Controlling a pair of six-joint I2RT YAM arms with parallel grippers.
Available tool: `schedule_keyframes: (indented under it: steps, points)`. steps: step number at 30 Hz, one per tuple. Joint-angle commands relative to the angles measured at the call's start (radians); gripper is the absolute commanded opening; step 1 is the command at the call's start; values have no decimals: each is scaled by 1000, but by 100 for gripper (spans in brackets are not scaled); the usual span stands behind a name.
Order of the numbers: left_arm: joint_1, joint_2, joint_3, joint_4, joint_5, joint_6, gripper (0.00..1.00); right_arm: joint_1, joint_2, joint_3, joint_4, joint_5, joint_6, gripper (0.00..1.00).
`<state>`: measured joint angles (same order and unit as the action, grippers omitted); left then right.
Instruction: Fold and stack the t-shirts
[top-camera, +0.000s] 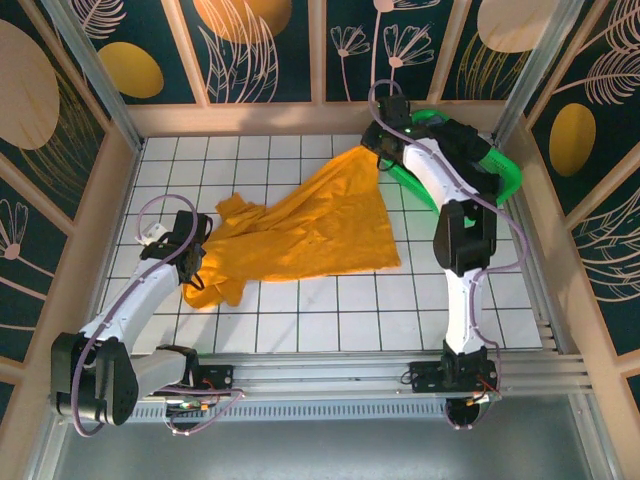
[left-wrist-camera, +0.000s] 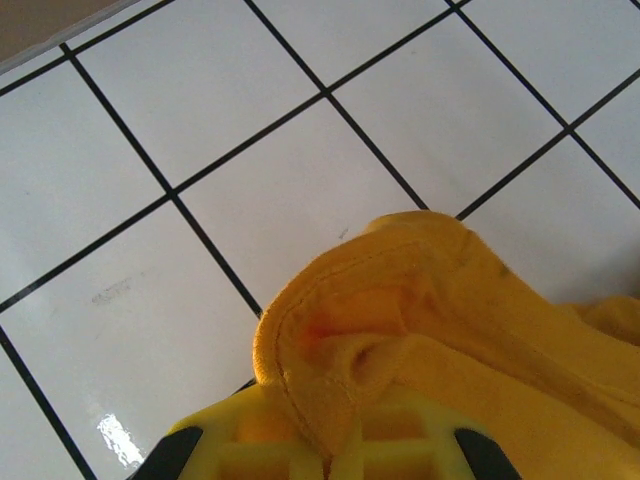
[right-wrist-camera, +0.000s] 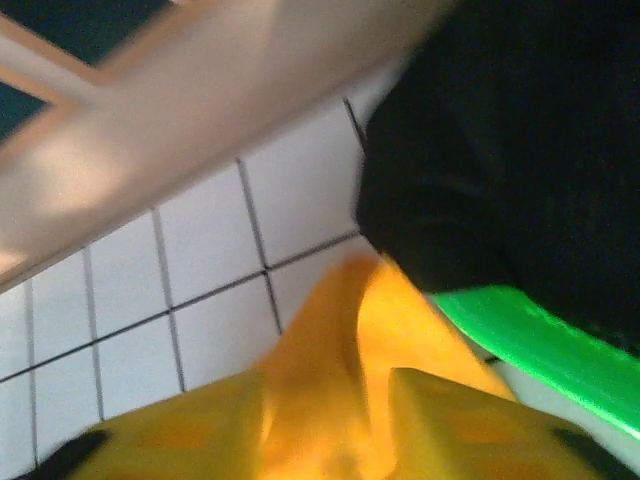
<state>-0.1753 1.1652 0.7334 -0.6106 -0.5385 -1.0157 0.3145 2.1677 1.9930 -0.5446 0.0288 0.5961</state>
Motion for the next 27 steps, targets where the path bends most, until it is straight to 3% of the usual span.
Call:
schedule_keyframes:
  steps: [1, 6, 9, 12, 16, 27]
  points:
    - [6, -20, 11, -32, -3, -14, 0, 8, -89, -58, -84, 4, 12, 51]
    - [7, -37, -6, -38, 10, -8, 0, 16, -378, -432, -59, 105, 52, 51]
    - [7, -39, -7, -40, 17, 0, 0, 20, -566, -720, -26, 85, 71, 50]
    - [7, -39, -6, -33, 25, 11, 0, 30, -661, -916, -12, 59, 49, 50]
    - [7, -26, 8, -22, 36, 29, 0, 97, -625, -1011, 11, 79, -26, 54]
    - [7, -10, 21, 3, 67, 42, 0, 124, -415, -987, -15, 131, -17, 45]
